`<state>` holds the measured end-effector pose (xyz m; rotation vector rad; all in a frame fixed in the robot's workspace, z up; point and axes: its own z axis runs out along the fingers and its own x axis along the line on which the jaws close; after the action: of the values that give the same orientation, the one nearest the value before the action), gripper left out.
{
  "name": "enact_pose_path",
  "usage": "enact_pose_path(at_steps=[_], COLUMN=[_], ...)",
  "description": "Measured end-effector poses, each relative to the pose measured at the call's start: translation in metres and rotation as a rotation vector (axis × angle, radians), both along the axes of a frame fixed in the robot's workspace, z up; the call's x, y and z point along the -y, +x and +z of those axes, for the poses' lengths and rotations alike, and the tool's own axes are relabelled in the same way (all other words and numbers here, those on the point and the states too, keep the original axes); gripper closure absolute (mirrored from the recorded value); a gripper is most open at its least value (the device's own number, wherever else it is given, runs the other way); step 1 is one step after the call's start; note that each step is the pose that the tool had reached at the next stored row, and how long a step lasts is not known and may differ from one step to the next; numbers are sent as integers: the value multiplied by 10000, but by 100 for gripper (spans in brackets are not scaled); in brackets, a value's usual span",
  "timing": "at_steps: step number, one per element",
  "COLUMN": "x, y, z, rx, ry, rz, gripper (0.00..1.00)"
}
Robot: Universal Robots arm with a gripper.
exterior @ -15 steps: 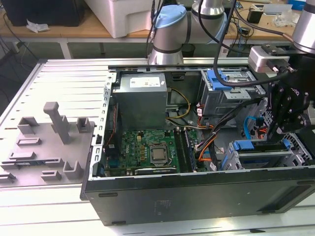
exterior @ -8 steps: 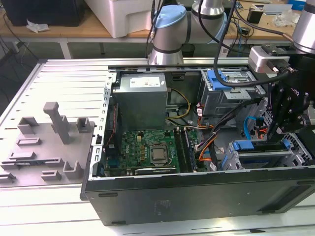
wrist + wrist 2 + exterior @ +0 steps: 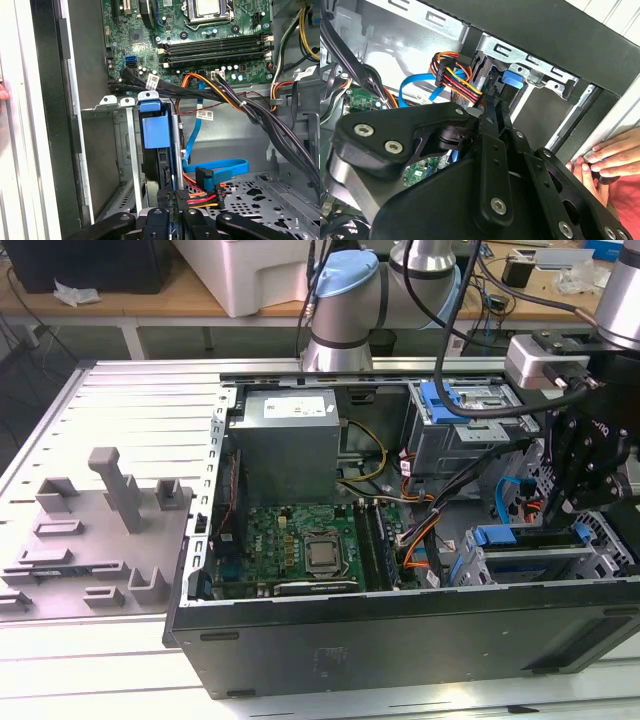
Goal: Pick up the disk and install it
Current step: 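Insert the first disk wire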
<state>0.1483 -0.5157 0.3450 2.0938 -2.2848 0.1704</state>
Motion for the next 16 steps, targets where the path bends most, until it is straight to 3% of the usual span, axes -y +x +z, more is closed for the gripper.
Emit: enact_pose_path(at_steps=[6, 16], x=[8, 8], y=[0, -1], z=[0, -7], rx=[-1, 0], ry=[47, 52], rz=[0, 62], gripper=[83, 83])
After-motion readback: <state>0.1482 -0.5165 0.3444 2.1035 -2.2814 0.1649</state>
